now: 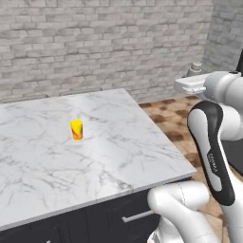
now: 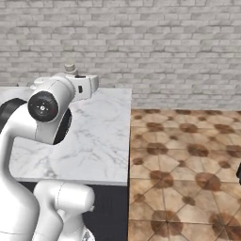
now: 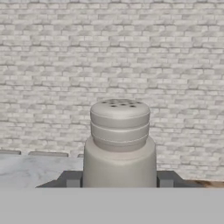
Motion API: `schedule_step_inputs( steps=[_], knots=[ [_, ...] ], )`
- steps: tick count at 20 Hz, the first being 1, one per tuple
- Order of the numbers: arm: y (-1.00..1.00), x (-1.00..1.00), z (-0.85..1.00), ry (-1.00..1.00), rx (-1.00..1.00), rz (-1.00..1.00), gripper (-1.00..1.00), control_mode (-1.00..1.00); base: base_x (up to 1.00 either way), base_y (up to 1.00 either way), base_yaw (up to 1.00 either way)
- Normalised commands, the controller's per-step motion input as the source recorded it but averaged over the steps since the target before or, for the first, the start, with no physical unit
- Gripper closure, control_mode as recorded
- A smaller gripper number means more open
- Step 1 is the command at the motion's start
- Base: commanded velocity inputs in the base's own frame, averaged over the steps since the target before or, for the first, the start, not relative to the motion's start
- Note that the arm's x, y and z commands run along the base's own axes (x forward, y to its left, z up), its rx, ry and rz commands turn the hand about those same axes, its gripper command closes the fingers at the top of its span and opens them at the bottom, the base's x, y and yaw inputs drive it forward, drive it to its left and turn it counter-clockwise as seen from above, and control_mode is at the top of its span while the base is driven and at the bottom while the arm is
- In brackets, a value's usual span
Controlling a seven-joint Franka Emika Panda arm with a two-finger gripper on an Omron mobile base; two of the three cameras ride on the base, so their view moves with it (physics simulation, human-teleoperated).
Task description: Move the shaker and mustard from the cabinet to the dining counter.
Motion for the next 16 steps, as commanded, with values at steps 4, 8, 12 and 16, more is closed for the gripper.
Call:
schedule_step_inputs(
  steps=[4, 8, 12, 16],
  knots=[
    [0.0, 0.0, 0.0, 0.0, 0.0, 0.0, 1.0, 1.0, 0.26, 0.0, 0.0],
    [0.0, 0.51, -0.28, 0.1, 0.0, 0.03, 1.0, -1.0, 0.0, 0.0, 0.0],
    [0.0, 0.86, -0.6, 0.2, -0.01, 0.06, 1.0, -1.0, 0.0, 0.0, 0.0],
    [0.0, 0.91, -0.74, 0.18, 0.0, 0.12, 1.0, -1.0, 0.0, 0.0, 0.0]
  ],
)
